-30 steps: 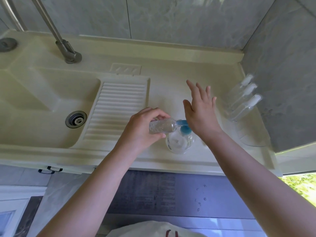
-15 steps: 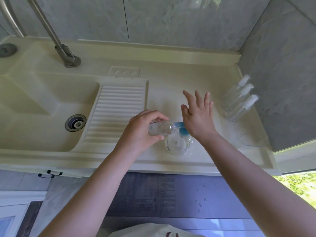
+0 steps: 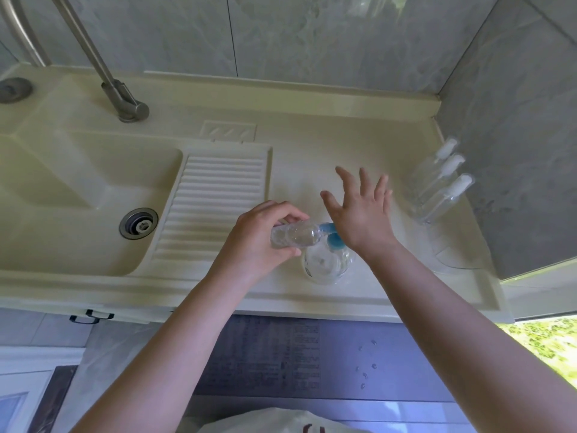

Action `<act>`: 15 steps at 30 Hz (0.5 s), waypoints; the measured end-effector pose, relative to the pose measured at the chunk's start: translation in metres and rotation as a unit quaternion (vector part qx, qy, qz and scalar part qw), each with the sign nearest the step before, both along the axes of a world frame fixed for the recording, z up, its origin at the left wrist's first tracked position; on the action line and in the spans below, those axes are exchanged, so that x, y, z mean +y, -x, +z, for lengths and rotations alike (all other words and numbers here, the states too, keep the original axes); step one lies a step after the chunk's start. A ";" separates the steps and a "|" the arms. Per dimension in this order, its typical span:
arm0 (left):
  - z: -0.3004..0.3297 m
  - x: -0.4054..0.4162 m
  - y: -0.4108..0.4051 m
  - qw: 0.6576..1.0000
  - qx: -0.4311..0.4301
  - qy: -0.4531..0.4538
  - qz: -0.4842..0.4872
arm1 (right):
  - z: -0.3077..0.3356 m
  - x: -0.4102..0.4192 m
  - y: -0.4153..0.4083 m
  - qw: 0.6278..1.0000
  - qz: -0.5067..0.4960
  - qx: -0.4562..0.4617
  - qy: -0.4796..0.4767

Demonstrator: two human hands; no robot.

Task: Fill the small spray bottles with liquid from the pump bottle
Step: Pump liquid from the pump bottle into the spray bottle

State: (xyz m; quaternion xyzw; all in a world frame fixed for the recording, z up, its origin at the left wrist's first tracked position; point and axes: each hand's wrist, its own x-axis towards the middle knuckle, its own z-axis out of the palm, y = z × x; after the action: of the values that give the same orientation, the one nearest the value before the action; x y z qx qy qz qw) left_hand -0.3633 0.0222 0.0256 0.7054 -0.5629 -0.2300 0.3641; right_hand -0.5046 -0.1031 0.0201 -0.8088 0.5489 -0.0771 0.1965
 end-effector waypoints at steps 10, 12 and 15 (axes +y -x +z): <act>0.001 0.002 0.000 1.000 -0.013 0.001 0.002 | 0.002 -0.003 -0.010 1.000 0.005 0.009 -0.014; -0.001 0.002 0.001 1.000 -0.016 0.002 0.004 | -0.002 -0.003 -0.011 1.000 0.005 0.015 -0.012; -0.002 0.002 0.001 1.000 -0.004 0.013 0.004 | 0.007 -0.006 -0.011 0.997 0.026 0.006 0.076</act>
State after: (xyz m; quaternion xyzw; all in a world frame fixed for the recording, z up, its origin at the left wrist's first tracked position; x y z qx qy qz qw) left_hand -0.3640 0.0240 0.0236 0.7037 -0.5646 -0.2186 0.3718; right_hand -0.4939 -0.1091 0.0267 -0.8359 0.5213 -0.1090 0.1329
